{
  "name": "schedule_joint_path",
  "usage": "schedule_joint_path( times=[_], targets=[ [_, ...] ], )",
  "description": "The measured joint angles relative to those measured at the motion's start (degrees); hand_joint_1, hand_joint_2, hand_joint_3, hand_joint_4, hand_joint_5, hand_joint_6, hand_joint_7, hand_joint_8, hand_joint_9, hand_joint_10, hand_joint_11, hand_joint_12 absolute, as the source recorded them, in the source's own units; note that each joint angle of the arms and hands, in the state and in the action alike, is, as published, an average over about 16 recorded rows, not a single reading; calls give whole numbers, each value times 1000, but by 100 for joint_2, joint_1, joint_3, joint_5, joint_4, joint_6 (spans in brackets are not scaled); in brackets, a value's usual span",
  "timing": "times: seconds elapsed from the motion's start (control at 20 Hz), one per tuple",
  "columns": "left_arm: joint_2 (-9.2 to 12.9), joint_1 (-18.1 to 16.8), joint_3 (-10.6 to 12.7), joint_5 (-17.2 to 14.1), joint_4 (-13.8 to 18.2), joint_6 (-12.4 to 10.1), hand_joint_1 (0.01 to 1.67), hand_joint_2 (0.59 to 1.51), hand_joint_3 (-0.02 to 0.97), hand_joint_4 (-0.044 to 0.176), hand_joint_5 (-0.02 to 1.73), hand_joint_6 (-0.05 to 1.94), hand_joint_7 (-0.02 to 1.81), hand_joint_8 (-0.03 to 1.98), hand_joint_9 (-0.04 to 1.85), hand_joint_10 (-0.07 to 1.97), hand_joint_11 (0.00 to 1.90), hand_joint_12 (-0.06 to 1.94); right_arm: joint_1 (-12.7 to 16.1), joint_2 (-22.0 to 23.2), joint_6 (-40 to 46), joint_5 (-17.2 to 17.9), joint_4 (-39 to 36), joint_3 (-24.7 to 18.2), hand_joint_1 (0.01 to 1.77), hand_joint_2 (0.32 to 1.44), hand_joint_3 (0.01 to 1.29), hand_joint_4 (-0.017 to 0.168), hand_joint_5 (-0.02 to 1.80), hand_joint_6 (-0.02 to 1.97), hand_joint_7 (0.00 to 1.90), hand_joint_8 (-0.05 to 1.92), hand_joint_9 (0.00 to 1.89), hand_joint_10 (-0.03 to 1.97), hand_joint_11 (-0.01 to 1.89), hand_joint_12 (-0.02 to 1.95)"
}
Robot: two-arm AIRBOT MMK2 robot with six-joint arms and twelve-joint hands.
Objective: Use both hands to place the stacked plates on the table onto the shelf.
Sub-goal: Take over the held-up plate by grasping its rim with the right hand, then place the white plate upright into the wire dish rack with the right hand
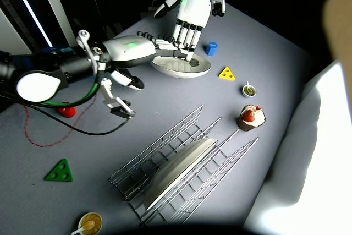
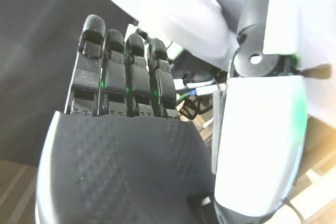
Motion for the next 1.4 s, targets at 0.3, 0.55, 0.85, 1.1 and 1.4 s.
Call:
schedule_joint_path(
  times=[0.3, 0.55, 0.85, 1.1, 1.4],
  targets=[
    [-1, 14, 16, -16, -20, 0, 34, 994, -6, -11, 117, -26, 159, -13, 169, -19, 151, -12, 162, -460, -16, -90, -82, 435, 1250, 819, 13, 5, 307, 10, 247, 17, 228, 15, 280, 108],
    [-2, 23, 26, -30, -35, -2, 32, 993, -6, -11, 122, -26, 163, -13, 172, -19, 153, -12, 234, -699, -16, -165, -140, 622, 1300, 861, 13, 3, 416, 50, 382, 21, 374, 62, 399, 219],
    [0, 28, 53, -59, -36, -10, 34, 994, -6, -11, 117, -26, 163, -13, 174, -15, 155, -7, 261, -769, -24, -194, -211, 624, 1381, 914, 13, -1, 609, 314, 656, 218, 666, 358, 662, 611],
    [2, 31, 78, -86, -49, -17, 35, 995, -6, -11, 109, -26, 162, -12, 180, -12, 164, -3, 275, -681, -36, -217, -138, 455, 1424, 946, 13, -3, 774, 545, 887, 406, 926, 604, 914, 765],
    [2, -15, 161, -91, -236, -19, 34, 996, -6, -6, 110, -22, 163, -11, 182, -8, 166, -4, 290, -440, -37, -268, 204, 71, 1420, 950, 12, -5, 891, 752, 1040, 600, 1101, 790, 1125, 683]
  ],
)
